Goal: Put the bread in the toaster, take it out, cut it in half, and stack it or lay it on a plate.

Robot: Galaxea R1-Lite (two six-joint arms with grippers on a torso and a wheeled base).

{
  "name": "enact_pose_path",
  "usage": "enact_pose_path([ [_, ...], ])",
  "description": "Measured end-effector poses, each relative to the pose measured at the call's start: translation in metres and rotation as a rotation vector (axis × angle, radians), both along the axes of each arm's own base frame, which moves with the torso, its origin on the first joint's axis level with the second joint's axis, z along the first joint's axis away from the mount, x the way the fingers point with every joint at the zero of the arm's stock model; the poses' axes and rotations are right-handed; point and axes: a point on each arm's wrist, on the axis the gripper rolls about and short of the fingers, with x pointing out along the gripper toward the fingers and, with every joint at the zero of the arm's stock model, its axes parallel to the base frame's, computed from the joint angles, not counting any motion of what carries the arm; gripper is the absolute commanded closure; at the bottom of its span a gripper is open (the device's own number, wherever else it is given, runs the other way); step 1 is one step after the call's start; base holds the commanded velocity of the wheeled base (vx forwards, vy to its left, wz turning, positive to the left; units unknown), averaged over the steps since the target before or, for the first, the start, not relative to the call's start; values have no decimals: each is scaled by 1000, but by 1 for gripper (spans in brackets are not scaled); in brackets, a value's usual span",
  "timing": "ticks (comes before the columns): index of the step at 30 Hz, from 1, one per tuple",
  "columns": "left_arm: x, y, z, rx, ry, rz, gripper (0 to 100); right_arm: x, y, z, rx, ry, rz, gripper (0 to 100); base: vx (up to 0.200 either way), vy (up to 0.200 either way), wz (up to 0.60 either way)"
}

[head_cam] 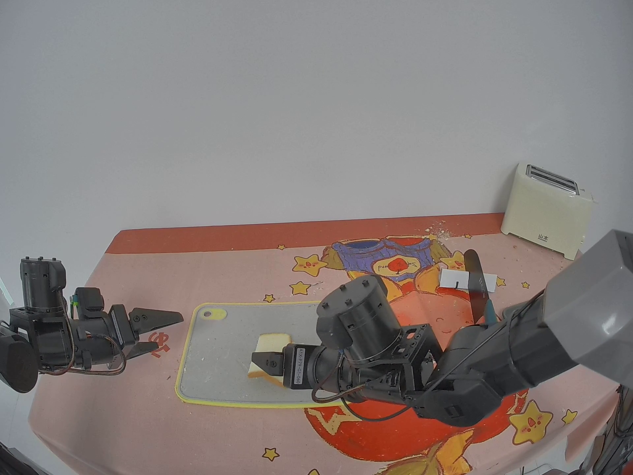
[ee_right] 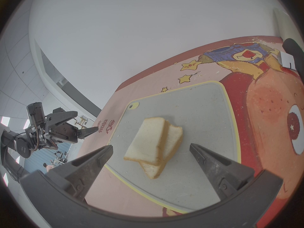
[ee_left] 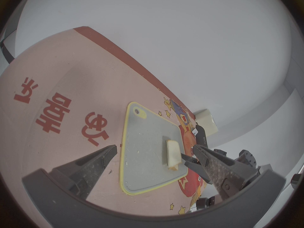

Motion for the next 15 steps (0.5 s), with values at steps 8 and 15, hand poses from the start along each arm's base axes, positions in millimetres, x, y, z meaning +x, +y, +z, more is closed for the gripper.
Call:
enact_pose_path([
  [8, -3, -1, -1, -29, 6, -42, 0, -9, -18, 17, -66, 12, 14, 100, 0, 0, 0],
  [15, -2, -1, -3, -34, 12, -46, 0, -17, -32, 36, -236, 6, 17, 100, 0, 0, 0],
])
